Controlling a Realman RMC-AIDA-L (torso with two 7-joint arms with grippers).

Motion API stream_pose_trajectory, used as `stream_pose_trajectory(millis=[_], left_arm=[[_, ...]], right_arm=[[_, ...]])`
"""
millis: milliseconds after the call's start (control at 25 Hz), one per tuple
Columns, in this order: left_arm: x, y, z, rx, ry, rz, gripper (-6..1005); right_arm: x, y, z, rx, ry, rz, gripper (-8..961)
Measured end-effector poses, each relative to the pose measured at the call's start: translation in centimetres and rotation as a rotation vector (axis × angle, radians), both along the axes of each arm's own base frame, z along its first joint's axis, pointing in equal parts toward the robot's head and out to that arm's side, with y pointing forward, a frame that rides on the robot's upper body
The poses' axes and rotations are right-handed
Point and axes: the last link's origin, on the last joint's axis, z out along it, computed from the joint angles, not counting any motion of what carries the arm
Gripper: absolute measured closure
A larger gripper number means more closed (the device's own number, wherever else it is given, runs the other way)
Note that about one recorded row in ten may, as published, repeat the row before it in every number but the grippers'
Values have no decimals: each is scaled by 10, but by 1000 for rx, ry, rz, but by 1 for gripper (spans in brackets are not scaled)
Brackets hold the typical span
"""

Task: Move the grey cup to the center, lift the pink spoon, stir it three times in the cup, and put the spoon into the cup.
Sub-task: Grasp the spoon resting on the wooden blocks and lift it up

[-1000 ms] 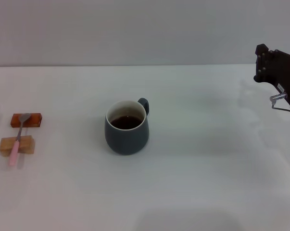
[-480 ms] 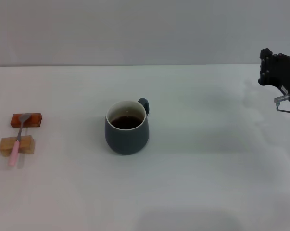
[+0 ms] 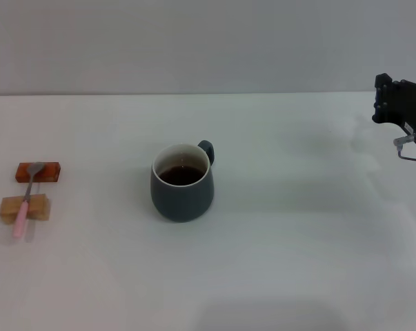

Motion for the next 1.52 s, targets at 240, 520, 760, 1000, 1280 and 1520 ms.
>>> stream_pose_trajectory(millis=[240, 520, 760, 1000, 1280, 1520], left_arm=[[2, -48, -9, -21, -125, -46, 247], [10, -78, -31, -37, -157, -32, 247], [23, -98, -64, -61, -221, -19, 247], [39, -107, -83, -62, -237, -14, 247], [52, -112, -107, -93, -217, 0, 247], [48, -113, -115, -116, -219, 19, 247]], right_arm=[[0, 0, -1, -6, -5, -6, 944], [0, 0, -2, -12, -9, -1, 943], [-1, 0, -2, -12, -9, 1, 943], [-1, -1, -3, -13, -4, 4, 943], [-3, -1, -4, -14, 1, 8, 944], [-4, -1, -6, -18, -1, 16, 943]])
